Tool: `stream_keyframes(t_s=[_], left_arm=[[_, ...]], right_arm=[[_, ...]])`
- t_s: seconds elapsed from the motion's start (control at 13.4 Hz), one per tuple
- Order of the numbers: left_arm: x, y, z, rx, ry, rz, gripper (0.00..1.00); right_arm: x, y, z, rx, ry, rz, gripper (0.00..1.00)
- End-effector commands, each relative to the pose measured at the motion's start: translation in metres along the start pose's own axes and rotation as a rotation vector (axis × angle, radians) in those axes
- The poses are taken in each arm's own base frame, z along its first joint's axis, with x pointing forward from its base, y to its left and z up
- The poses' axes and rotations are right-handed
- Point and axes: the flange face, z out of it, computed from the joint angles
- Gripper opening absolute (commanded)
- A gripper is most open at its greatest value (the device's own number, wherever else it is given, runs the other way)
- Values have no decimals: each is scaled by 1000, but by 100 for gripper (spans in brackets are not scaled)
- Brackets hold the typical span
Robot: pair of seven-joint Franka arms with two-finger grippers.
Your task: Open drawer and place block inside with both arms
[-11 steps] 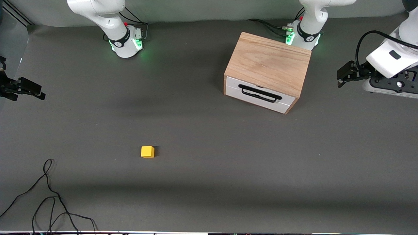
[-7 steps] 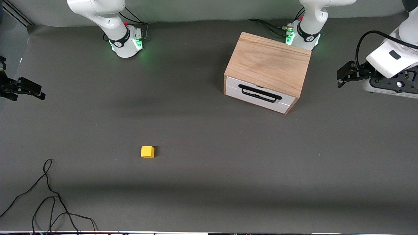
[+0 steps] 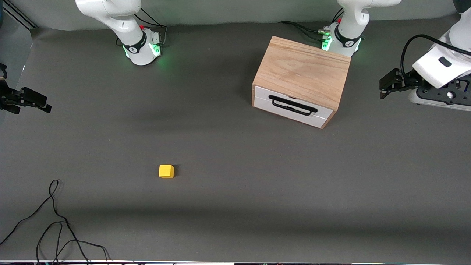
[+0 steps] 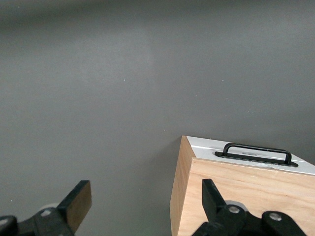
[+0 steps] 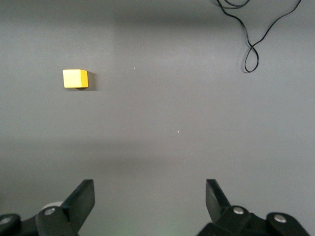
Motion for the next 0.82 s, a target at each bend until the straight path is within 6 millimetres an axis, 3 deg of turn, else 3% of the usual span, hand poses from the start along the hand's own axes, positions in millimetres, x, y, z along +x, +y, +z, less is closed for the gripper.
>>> stream_keyframes(t_s=[0.0,0.15,0.37,0.52,0.67,0.75], left_arm=[[0,-2,-1,-7,2,9,100],[1,-1,-1,-8,4,4,100],[1,0,0,-12,-1,0,100],[5,-1,9,-16,-22,1,100],[20,-1,47,-30,-122,17,100],[20,0,46,-35,-125,19,100]], right_arm=[[11,-16,-4,16,19,-32,100],[32,-47,4,15,23,-74,100],[65,-101,13,35,30,16,100],[83,-158,21,30,39,11,100],[99,-213,37,21,40,42,100],[100,-236,42,21,41,79,100]])
